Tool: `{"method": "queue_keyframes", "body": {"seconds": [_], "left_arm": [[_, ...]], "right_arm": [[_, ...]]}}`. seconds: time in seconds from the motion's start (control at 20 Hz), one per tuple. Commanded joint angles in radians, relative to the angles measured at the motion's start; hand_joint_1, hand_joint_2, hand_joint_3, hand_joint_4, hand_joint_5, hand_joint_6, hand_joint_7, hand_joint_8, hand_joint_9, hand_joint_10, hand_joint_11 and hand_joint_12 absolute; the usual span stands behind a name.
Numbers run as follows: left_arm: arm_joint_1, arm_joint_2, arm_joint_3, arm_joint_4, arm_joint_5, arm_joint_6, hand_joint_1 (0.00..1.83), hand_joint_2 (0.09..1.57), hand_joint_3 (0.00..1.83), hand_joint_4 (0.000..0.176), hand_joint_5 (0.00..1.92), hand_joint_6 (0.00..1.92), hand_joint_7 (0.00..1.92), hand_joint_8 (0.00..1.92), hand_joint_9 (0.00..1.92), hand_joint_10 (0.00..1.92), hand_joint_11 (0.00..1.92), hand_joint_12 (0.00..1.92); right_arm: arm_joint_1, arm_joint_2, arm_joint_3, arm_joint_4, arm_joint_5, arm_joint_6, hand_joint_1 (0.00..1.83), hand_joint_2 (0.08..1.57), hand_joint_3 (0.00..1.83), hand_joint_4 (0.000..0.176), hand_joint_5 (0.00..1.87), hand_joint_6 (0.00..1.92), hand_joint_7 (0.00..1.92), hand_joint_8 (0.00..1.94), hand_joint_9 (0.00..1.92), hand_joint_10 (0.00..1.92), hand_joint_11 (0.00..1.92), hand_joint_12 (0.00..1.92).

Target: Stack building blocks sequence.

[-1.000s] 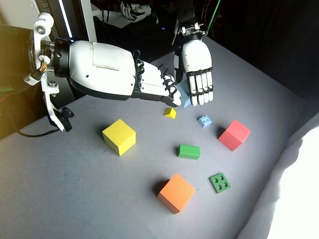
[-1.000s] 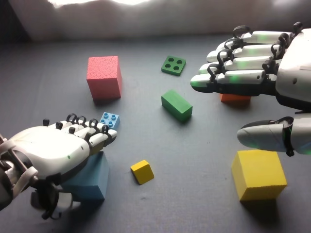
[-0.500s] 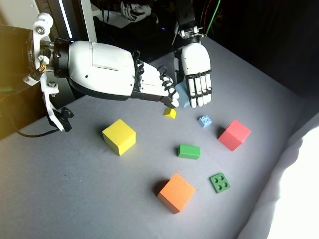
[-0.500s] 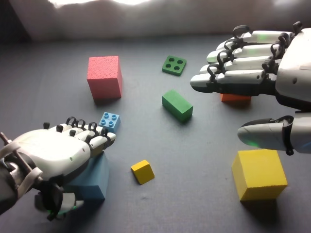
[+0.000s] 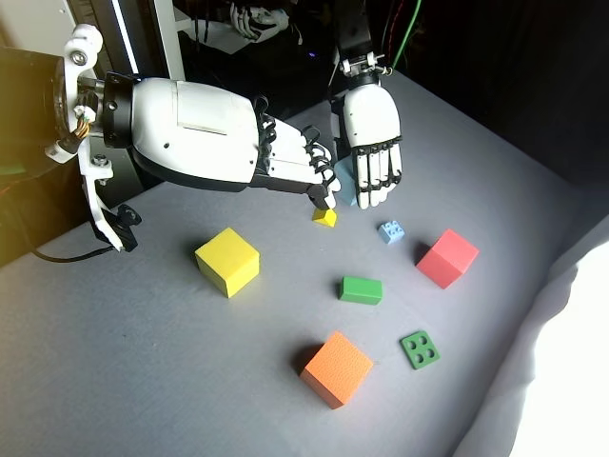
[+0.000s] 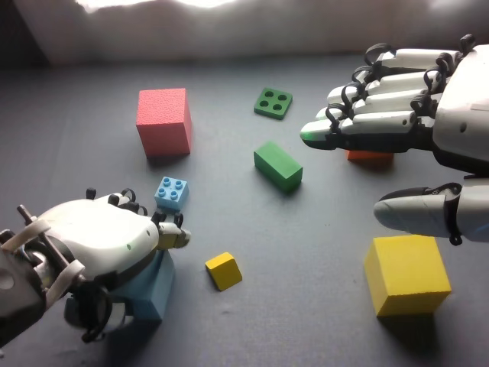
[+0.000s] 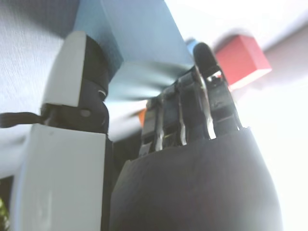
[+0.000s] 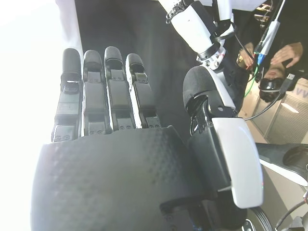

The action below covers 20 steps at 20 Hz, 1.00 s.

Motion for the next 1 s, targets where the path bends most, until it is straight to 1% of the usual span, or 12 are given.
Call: {"method": "queue_keyframes", "body": {"seconds": [0.0,0.05,0.1,0.15,0.2,0.35,0.4,0.55,0.6,0.65,0.7,0.95], "left_arm": [[-0.010,0.002,0.004,0.030,-0.053,0.008,1.22,1.21,0.00,0.000,0.68,1.19,0.91,1.22,0.89,0.55,0.58,1.23],[-0.010,0.001,0.004,0.029,-0.053,0.008,1.23,1.17,0.00,0.000,0.80,1.06,0.96,1.23,0.90,0.87,0.68,1.27],[-0.011,0.002,0.004,0.029,-0.053,0.008,1.23,1.16,0.00,0.000,0.85,1.01,0.96,1.22,0.92,0.91,0.71,1.26],[-0.011,0.002,0.004,0.029,-0.053,0.008,1.23,1.16,0.00,0.000,0.85,1.01,0.96,1.22,0.92,0.91,0.71,1.26],[-0.012,0.002,0.004,0.029,-0.053,0.008,1.22,1.14,0.00,0.000,0.92,0.95,0.95,1.22,0.94,0.94,0.74,1.27],[-0.020,0.002,0.007,0.032,-0.033,0.008,1.22,1.15,0.00,0.000,0.91,0.95,0.94,1.23,0.91,0.95,0.71,1.31],[-0.024,0.002,0.008,0.034,-0.027,0.009,1.22,1.15,0.00,0.000,0.90,0.97,0.93,1.24,0.89,0.96,0.69,1.32],[-0.058,-0.001,0.017,0.024,-0.002,0.032,1.22,1.15,0.00,0.000,0.91,0.95,0.91,1.27,0.87,0.97,0.66,1.33],[-0.073,-0.003,0.023,0.015,0.010,0.046,1.22,1.16,0.00,0.000,0.92,0.95,0.90,1.29,0.85,0.99,0.66,1.34],[-0.088,-0.006,0.031,0.008,0.023,0.055,1.22,1.16,0.00,0.000,0.90,0.96,0.89,1.31,0.81,1.04,0.62,1.38],[-0.103,-0.008,0.041,0.005,0.038,0.060,1.22,1.16,0.00,0.000,0.92,0.93,0.90,1.30,0.82,1.05,0.63,1.37],[-0.203,-0.031,0.119,-0.041,0.133,0.127,1.21,1.16,0.00,0.000,0.90,0.97,0.89,1.30,0.81,1.03,0.61,1.37]], "right_arm": [[0.015,0.011,-0.002,0.030,0.096,0.000,0.10,1.42,0.00,0.000,0.25,0.00,0.30,0.00,0.25,0.02,0.00,0.78],[0.015,0.011,-0.002,0.030,0.096,0.000,0.12,1.42,0.00,0.000,0.25,0.00,0.29,0.00,0.25,0.01,0.00,0.75],[0.015,0.011,-0.002,0.030,0.096,0.000,0.10,1.42,0.00,0.000,0.25,0.00,0.30,0.00,0.25,0.01,0.00,0.75],[0.015,0.011,-0.002,0.030,0.096,0.000,0.10,1.42,0.00,0.000,0.25,0.00,0.30,0.00,0.25,0.01,0.00,0.75],[0.015,0.011,-0.002,0.030,0.096,0.000,0.10,1.43,0.00,0.000,0.26,0.01,0.31,0.01,0.27,0.02,0.00,0.75],[0.015,0.011,-0.002,0.030,0.096,0.000,0.11,1.42,0.00,0.000,0.26,0.01,0.31,0.00,0.27,0.02,0.00,0.75],[0.015,0.011,-0.002,0.030,0.096,0.000,0.06,1.43,0.00,0.000,0.22,0.00,0.27,0.00,0.23,0.01,0.00,0.61],[0.015,0.011,-0.002,0.030,0.096,0.000,0.07,1.43,0.00,0.000,0.24,0.01,0.29,0.01,0.24,0.01,0.00,0.66],[0.015,0.011,-0.002,0.030,0.096,0.000,0.09,1.42,0.00,0.000,0.26,0.01,0.31,0.01,0.26,0.02,0.00,0.74],[0.015,0.011,-0.002,0.030,0.096,0.000,0.12,1.42,0.00,0.000,0.27,0.01,0.32,0.00,0.26,0.01,0.00,0.76],[0.015,0.011,-0.002,0.030,0.096,0.000,0.08,1.42,0.00,0.000,0.27,0.01,0.32,0.00,0.26,0.01,0.00,0.75],[0.015,0.011,-0.002,0.030,0.096,0.000,0.10,1.42,0.00,0.000,0.27,0.00,0.32,0.00,0.26,0.01,0.00,0.76]]}}
